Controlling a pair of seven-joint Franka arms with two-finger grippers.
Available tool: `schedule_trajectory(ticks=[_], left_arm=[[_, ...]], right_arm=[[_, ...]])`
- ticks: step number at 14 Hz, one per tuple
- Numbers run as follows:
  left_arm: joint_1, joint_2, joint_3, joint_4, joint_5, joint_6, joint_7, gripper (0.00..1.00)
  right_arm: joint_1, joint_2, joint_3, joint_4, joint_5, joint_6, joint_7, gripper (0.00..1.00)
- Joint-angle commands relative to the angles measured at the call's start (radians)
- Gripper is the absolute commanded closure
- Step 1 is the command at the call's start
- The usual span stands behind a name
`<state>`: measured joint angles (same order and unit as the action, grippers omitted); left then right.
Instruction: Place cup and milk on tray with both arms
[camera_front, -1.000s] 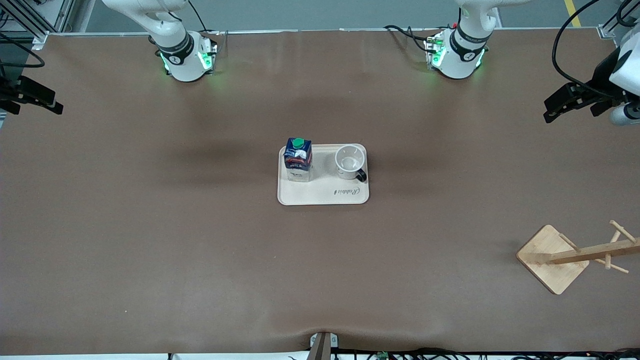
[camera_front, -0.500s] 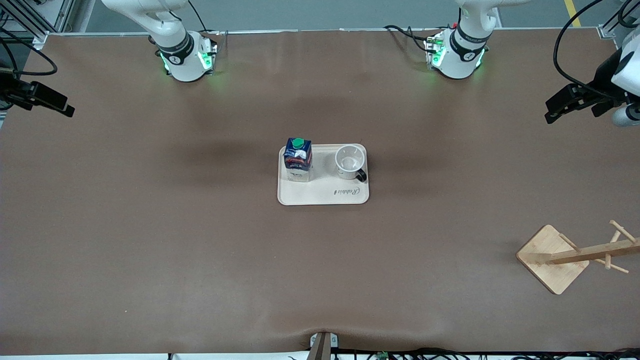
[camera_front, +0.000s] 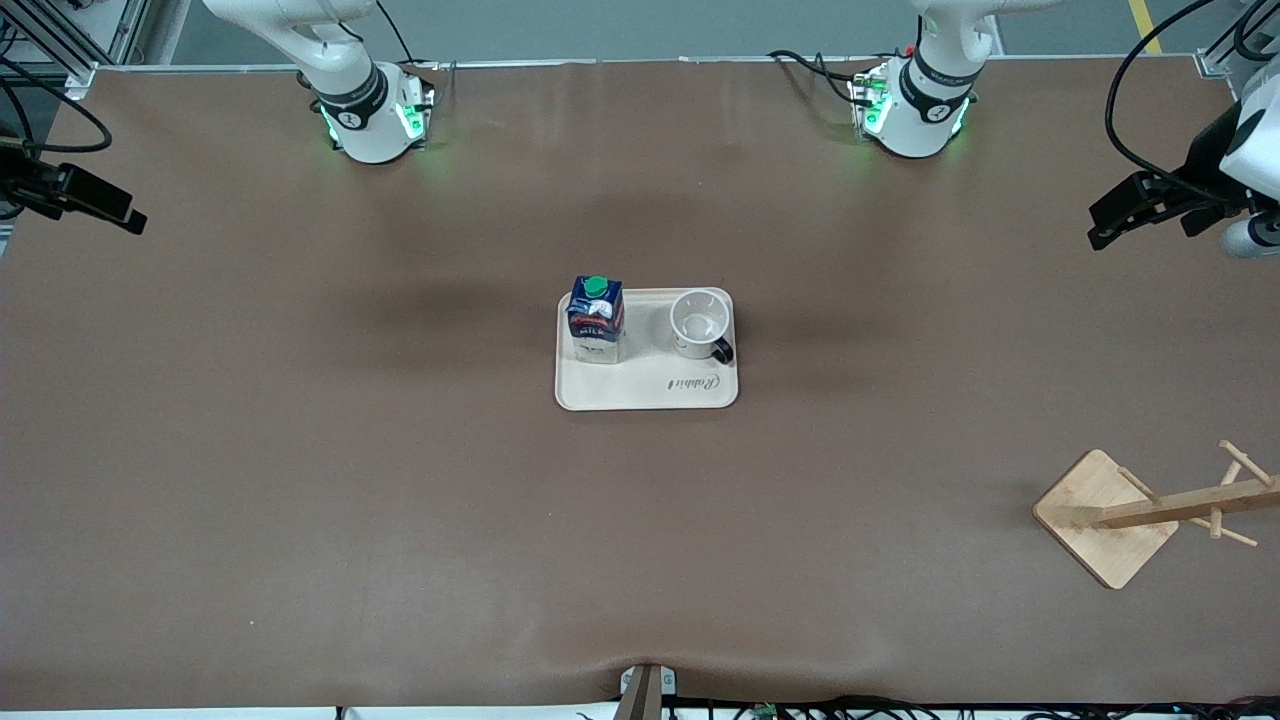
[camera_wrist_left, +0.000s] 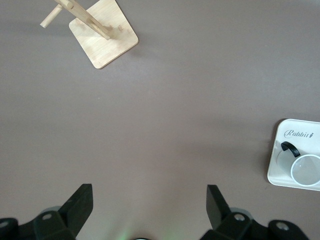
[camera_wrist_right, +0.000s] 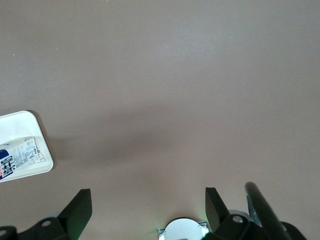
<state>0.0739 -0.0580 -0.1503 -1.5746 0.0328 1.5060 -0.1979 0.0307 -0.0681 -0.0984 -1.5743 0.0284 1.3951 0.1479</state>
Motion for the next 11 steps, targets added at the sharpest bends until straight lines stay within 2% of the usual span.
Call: schedule_trajectory(ticks=[1, 11], left_arm=[[0.000, 0.006, 0.000, 0.019, 0.019, -0.012, 0.009, 0.00], [0.000, 0.003, 0.000, 0.021, 0.018, -0.023, 0.014, 0.00]], right_arm=[[-0.005, 0.010, 0.003, 0.022, -0.018, -0.018, 0.015, 0.00], [-0.005, 0.010, 0.003, 0.022, -0.018, -0.018, 0.016, 0.00]])
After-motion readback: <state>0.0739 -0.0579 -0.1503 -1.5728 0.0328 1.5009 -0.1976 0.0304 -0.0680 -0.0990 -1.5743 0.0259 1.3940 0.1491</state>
